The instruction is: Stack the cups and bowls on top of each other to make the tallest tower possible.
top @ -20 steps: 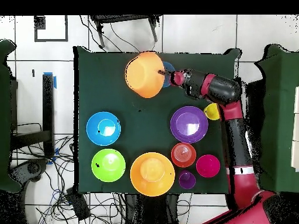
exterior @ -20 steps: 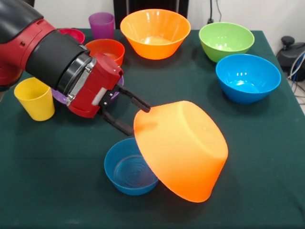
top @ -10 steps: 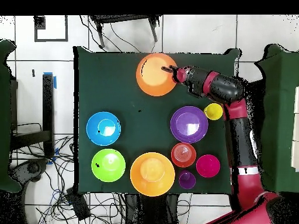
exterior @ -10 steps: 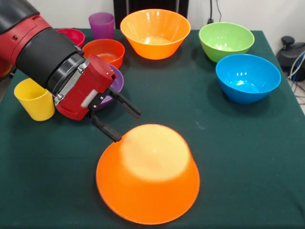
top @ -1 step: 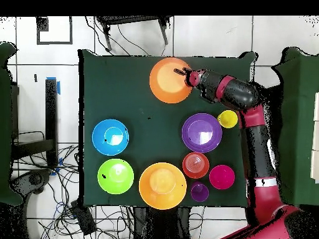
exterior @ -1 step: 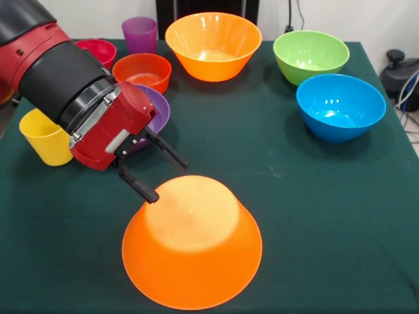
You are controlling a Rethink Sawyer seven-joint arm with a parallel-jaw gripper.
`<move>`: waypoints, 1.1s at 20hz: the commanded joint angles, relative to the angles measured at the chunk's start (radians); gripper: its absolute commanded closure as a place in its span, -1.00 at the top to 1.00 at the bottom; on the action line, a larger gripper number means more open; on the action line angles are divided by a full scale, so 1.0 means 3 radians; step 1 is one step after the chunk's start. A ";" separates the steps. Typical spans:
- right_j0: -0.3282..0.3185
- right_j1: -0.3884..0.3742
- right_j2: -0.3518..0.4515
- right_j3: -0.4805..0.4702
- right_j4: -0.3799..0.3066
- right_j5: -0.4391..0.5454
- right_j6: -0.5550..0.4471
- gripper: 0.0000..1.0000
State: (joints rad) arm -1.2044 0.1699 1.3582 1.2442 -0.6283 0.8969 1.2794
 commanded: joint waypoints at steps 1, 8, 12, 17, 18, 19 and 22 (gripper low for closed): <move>0.0097 -0.0081 -0.0510 -0.0304 -0.0315 -0.0193 -0.1060 1.00; 0.0159 -0.0188 -0.0580 -0.0370 -0.0330 -0.0121 -0.0980 1.00; 0.0195 -0.0555 -0.0791 -0.0143 -0.0358 0.0022 -0.0459 1.00; 0.0260 -0.0953 -0.1079 0.0204 -0.0210 0.0207 0.0190 1.00; 0.0276 -0.1017 -0.1131 0.0299 -0.0178 0.0178 0.0335 1.00; 0.0286 -0.1049 -0.1164 0.0356 -0.0146 0.0157 0.0401 1.00; 0.0373 -0.1195 -0.1328 0.0549 -0.0031 0.0145 0.0746 1.00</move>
State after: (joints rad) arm -1.1715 -0.0884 1.1581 1.3068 -0.6273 0.8774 1.2969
